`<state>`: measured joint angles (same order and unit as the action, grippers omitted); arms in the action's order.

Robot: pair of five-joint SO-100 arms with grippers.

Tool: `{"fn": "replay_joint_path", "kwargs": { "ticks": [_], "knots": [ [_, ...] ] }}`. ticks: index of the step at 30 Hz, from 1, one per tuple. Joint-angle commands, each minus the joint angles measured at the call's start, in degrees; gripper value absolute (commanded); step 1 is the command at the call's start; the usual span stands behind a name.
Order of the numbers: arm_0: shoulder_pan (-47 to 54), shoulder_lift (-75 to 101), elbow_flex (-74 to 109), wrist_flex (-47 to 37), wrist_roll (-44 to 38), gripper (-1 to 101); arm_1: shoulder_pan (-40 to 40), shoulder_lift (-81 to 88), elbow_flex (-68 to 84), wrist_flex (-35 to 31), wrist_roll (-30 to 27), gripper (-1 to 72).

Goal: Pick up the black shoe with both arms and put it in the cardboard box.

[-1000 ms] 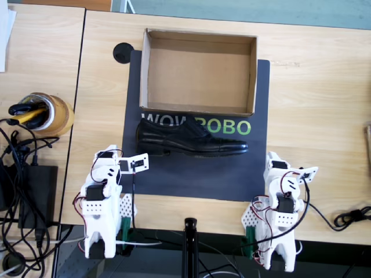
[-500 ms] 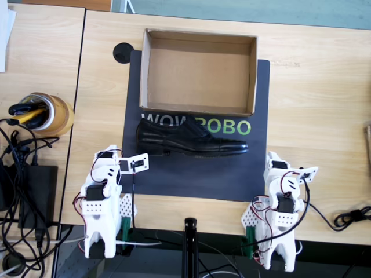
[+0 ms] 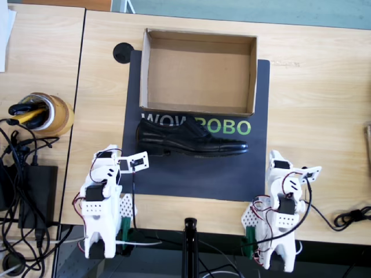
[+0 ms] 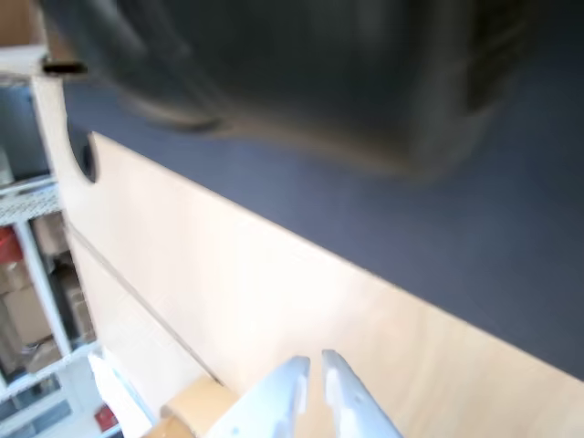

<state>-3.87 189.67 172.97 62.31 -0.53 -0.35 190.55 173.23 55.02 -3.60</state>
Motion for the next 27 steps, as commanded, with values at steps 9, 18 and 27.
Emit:
{"fn": "replay_joint_path", "kwargs": {
  "ticks": [9, 18, 27],
  "knots": [
    [1.14, -10.90, -16.35, 2.37, -3.34, 0, -1.41, -18.72, -22.32, 4.13, -1.76, -0.2],
    [2.81, -25.84, -34.28, 8.26, -3.78, 0, -5.62, -27.51, -37.62, 12.30, -1.76, -0.2],
    [11.69, -32.70, -50.27, 18.90, -10.90, 0, -15.56, -38.32, -56.51, 25.84, 1.14, -0.2]
  ]
}}
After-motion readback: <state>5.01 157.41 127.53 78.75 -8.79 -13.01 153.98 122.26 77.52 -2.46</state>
